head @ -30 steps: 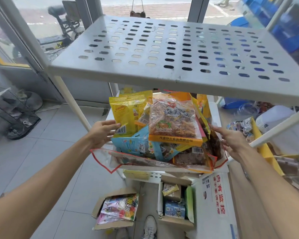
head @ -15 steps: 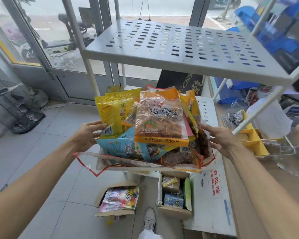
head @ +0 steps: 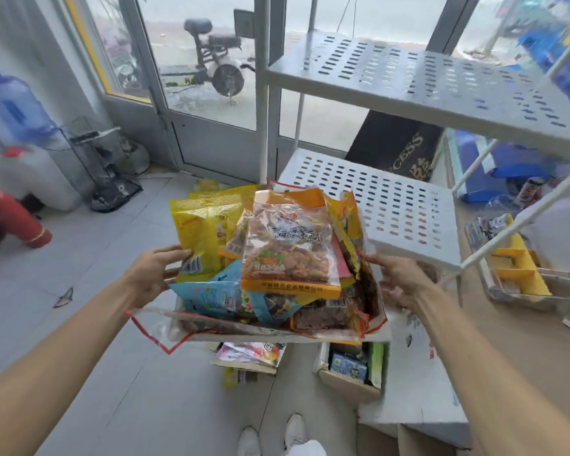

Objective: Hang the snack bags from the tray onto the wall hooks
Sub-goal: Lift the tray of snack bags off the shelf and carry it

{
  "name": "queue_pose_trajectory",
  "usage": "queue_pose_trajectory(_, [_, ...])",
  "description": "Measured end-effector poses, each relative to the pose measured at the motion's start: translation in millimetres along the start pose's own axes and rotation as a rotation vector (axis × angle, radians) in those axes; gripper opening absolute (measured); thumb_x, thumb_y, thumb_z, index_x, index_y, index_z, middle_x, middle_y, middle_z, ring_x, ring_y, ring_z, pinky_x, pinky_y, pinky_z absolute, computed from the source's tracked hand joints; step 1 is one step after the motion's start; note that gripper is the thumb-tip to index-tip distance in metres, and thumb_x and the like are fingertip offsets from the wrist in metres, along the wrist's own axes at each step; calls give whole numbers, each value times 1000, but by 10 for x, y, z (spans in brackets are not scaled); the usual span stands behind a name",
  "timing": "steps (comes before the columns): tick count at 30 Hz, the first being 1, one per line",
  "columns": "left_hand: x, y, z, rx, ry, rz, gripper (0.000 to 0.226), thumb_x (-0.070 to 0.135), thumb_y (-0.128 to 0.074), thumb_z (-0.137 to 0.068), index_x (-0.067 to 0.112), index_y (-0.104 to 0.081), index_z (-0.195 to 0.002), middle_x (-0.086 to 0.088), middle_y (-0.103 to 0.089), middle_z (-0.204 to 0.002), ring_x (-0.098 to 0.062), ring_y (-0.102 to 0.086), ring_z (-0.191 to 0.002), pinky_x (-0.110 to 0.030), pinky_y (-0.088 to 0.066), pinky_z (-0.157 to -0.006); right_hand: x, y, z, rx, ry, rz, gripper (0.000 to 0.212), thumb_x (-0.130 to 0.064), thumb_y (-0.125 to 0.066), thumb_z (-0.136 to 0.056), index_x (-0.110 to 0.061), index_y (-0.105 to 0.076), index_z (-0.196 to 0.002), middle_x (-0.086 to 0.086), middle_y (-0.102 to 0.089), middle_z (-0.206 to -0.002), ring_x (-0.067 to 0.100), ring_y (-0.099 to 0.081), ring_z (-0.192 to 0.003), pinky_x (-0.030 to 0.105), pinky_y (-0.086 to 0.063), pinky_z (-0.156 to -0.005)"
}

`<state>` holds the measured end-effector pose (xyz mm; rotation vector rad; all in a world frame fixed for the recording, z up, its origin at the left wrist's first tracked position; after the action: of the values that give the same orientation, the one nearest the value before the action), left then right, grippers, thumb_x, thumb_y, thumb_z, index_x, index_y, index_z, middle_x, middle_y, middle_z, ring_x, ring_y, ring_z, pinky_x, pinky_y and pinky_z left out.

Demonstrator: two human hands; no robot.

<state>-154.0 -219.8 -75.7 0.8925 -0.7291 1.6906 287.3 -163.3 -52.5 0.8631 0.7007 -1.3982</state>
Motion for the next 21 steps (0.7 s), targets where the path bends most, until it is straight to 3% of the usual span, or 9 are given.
queue_pose_trajectory(4, [-178, 418, 280, 84, -11, 15, 10, 13, -61, -94, 17, -69, -96, 3, -72, -83, -21, -62, -76, -31, -47, -69, 134, -370, -22, -92, -63, 31, 23, -30, -87, -73, -12, -76, -82, 14, -62, -123, 35, -53, -115, 46, -49, -90])
queue_pose_trajectory(6, [-249, 601, 428, 139, -14, 37, 11, 14, -60, -94, 16, -69, -99, -1, -71, -90, -21, -62, -80, -30, -49, -67, 134, -548, -57, -149, -90, 49, 38, -34, -92, -65, -11, -71, -89, 15, -57, -132, 38, -50, -123, 51, -49, -100])
queue_pose_trajectory(9, [-358, 836, 705, 221, -20, 80, 14, 14, -59, -95, 15, -69, -104, -2, -72, -91, -22, -63, -81, -25, -55, -58, 33, -808, -36, -211, -68, 115, 37, -30, -88, -73, -12, -60, -90, 10, -54, -127, 36, -48, -124, 48, -48, -99])
queue_pose_trajectory(14, [-627, 1193, 1236, 375, -31, 149, 14, 12, -59, -94, 14, -68, -104, -2, -72, -89, -20, -63, -76, -26, -54, -59, -50, -1307, 29, -309, -43, 236, 41, -27, -84, -77, -2, -65, -102, 14, -63, -117, 32, -56, -111, 40, -49, -82])
queue_pose_trajectory(17, [-735, 1437, 1597, 466, -66, 202, 12, 9, -58, -94, 13, -68, -99, 2, -74, -77, -13, -67, -61, -21, -54, -51, -132, -1688, 134, -382, -6, 280, 48, -26, -82, -80, 0, -59, -114, 9, -56, -109, 29, -49, -107, 40, -46, -84])
queue_pose_trajectory(21, [-898, 1788, 2184, 590, -100, 263, 12, 9, -59, -94, 13, -69, -100, 3, -75, -75, -11, -68, -60, -20, -55, -54, -195, -2335, 350, -531, 24, 325, 53, -24, -80, -82, -1, -58, -124, 10, -55, -113, 25, -50, -102, 36, -45, -81])
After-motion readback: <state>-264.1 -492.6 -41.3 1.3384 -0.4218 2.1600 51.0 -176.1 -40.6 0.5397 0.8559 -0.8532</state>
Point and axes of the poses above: each hand's wrist, its own z-axis away from the middle knuckle, its own y-axis out of the back of the hand, x = y × z, the point moved 6 cm from there along -z, towards the middle knuckle
